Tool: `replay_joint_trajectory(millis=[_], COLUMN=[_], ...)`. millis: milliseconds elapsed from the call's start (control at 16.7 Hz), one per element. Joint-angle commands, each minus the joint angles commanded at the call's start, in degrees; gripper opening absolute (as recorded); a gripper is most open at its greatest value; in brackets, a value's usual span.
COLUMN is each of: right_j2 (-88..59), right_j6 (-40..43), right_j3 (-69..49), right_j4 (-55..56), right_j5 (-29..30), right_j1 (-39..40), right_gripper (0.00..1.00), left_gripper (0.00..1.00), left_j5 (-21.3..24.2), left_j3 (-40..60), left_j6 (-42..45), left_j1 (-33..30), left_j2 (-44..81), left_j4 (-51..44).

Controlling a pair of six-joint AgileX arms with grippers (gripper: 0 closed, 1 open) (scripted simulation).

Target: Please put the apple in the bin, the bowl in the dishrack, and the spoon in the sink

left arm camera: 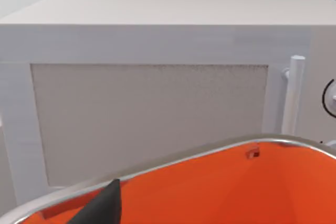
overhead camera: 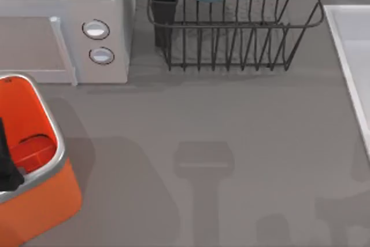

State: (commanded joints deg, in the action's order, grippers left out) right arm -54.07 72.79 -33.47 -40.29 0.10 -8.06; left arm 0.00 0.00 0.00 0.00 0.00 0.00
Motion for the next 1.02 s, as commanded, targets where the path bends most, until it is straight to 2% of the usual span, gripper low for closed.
replay_joint_trajectory(millis=[300,480,660,1020], right_j2=[-16.66,-23.32,-26.83,-27.07], right_j6=[22.35,31.49,36.49,37.03], right_j3=[-10.74,-15.40,-17.97,-18.12], right_j4=[-12.42,-17.33,-19.91,-20.09], right_j5=[0.11,-0.14,-0.36,-0.39], right_j1=[-2.90,-4.09,-4.73,-4.56], right_gripper=[1.00,1.00,1.00,1.00], left_gripper=[1.00,1.00,1.00,1.00], left_j5=[0.00,0.00,0.00,0.00], left_j3=[0.00,0.00,0.00,0.00], left_j6=[0.00,0.00,0.00,0.00], left_j1=[0.00,0.00,0.00,0.00], left_j2=[0.00,0.00,0.00,0.00], left_j4=[0.00,0.00,0.00,0.00])
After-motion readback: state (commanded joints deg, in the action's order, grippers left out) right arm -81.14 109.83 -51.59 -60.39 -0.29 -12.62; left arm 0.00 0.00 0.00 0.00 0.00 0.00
